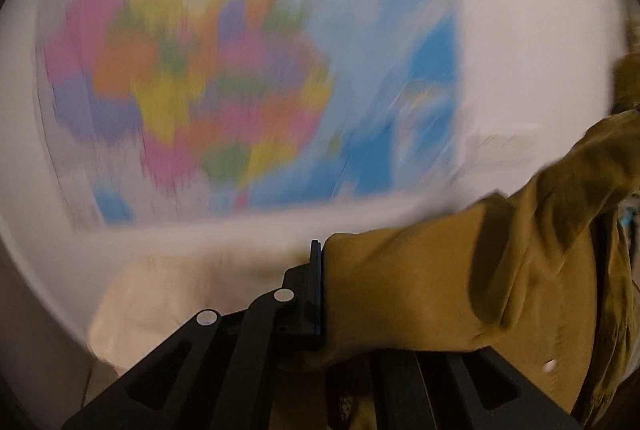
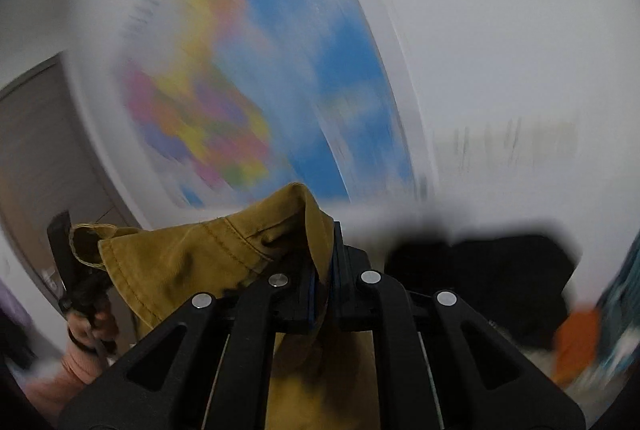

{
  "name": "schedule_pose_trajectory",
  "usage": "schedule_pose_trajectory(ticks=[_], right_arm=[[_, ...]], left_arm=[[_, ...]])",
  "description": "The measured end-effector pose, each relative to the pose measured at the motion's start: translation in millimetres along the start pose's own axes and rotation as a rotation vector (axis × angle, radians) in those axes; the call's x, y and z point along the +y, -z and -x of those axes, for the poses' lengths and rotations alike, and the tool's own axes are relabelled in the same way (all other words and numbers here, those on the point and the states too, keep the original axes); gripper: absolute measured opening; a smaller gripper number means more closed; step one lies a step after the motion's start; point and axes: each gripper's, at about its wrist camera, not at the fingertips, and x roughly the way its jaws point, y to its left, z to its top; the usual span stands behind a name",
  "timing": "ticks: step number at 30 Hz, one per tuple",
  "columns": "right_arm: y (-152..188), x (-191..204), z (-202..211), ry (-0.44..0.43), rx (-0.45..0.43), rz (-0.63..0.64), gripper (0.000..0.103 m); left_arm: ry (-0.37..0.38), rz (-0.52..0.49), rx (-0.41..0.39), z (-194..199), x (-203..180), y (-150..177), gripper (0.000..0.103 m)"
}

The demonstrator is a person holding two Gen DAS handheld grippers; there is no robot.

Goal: Fold large clothes
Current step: 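Lift the olive shirt high with both grippers and shake it out, then lower the shirt onto the bed with both grippers and release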

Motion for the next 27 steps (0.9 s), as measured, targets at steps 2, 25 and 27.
schedule_pose_trajectory(ticks=[2, 25, 27], right_arm=[[20, -33, -83, 0.060, 0.138, -0.047, 0.007], [41, -104, -229, 0.193, 0.301, -0.131, 0.059], [41, -88, -187, 0.229, 0.255, -0.036, 0.081]], left_arm=[[-0.032, 0.026, 0.101, -55, 8, 20, 0.001], [-0.004, 0.161, 0.372, -178, 61, 83, 0.062], [-0.027, 0.101, 0.307, -155, 55, 77, 0.069]])
